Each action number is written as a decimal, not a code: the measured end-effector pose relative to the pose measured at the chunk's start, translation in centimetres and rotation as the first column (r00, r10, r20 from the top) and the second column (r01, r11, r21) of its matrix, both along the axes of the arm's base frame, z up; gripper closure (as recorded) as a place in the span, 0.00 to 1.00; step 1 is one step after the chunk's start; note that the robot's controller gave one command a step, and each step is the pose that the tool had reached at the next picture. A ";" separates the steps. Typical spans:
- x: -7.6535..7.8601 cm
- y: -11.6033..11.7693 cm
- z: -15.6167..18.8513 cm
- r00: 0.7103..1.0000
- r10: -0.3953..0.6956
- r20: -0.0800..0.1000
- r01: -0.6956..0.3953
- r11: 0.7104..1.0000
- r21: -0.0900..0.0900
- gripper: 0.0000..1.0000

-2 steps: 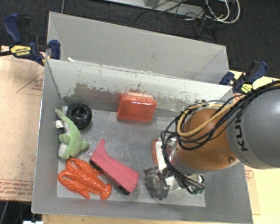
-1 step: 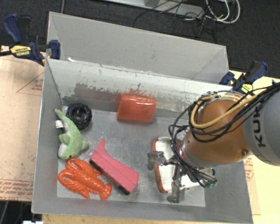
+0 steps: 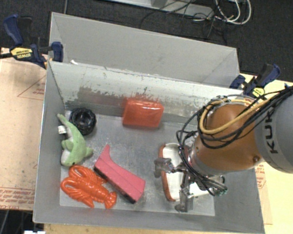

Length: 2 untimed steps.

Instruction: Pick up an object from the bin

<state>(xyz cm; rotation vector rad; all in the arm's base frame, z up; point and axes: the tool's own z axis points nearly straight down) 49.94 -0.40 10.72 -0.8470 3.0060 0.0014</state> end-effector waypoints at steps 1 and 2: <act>-0.5 0.1 8.3 0.998 0.061 -0.003 -0.061 0.998 0.001 0.00; 0.4 -1.3 1.7 0.993 0.114 0.007 -0.114 0.993 -0.002 0.00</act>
Offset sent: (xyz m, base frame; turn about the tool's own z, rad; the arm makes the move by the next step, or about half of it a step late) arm 0.0046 -0.0176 -0.0060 -0.1310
